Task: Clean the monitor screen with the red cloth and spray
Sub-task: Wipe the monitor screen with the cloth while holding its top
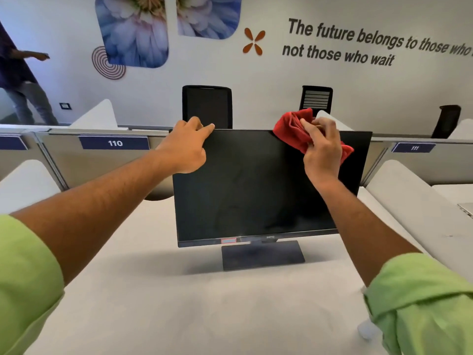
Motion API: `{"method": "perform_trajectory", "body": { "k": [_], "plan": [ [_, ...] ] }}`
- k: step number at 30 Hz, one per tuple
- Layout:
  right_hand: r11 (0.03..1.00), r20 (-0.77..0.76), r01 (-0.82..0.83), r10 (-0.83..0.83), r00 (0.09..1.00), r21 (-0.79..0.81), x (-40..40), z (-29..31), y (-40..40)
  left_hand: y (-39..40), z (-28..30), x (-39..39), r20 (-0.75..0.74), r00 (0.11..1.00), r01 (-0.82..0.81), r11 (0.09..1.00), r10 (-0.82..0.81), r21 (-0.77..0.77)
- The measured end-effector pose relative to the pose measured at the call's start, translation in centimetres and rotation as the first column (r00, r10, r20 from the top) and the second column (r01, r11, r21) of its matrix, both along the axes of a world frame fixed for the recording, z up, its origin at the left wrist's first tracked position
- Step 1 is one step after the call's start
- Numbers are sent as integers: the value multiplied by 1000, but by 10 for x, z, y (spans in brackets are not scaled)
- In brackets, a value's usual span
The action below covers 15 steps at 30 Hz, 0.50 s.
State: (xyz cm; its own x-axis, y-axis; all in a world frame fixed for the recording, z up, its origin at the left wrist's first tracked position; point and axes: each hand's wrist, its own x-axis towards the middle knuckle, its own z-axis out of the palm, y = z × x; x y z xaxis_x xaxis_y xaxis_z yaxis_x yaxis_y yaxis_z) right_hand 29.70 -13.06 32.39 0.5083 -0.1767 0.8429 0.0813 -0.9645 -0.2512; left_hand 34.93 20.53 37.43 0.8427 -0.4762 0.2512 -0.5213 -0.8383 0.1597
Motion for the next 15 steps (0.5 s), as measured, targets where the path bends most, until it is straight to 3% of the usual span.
{"method": "perform_trajectory", "body": {
  "k": [6,11,15],
  "plan": [
    [933,-95,321,-339,936,-164,-7,-38,6,-3,4,4,-27,1000,0,999,-1,-45],
    [976,-227,204,-216,950,-78,-16,-71,18,-3,2,4,-11,1000,-8,999,7,-50],
    [976,-235,217,-209,949,8,-28,-106,43,-3,-1,1,1,1000,-5,999,5,-45]
  ]
}}
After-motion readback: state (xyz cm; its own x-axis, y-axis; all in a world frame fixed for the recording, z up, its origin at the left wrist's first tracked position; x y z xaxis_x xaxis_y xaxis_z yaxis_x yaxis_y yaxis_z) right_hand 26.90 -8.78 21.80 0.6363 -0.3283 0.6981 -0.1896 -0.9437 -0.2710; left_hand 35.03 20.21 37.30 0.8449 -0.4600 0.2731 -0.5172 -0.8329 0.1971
